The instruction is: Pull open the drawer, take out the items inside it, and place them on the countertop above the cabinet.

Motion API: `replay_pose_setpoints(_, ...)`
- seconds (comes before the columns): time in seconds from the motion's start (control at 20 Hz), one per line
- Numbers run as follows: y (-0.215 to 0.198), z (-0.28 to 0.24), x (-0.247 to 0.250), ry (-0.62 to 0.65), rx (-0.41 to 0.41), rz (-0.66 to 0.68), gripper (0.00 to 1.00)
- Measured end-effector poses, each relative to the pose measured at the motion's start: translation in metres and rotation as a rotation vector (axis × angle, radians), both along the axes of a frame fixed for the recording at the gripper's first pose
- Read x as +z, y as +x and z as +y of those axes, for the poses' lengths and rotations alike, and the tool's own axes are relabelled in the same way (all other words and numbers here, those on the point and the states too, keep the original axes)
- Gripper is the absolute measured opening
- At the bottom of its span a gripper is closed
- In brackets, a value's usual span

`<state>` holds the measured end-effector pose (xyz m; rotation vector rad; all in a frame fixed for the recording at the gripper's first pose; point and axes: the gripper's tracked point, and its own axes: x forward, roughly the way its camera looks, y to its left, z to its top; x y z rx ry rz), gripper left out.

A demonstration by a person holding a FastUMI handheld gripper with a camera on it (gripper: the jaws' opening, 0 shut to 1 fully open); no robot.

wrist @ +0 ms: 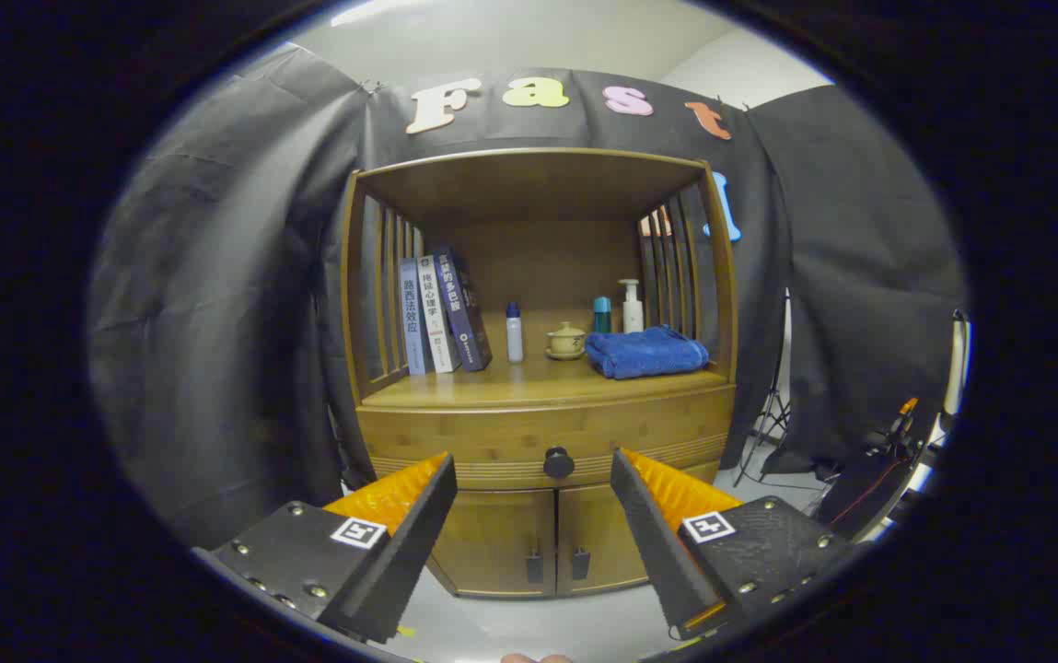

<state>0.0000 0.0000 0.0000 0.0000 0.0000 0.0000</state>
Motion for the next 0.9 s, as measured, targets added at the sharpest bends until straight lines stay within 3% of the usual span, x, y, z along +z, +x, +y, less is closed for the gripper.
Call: replay_pose_setpoints(0.9, 0.018, 0.011, -0.021, -0.023, 0.039, -0.012, 1.0)
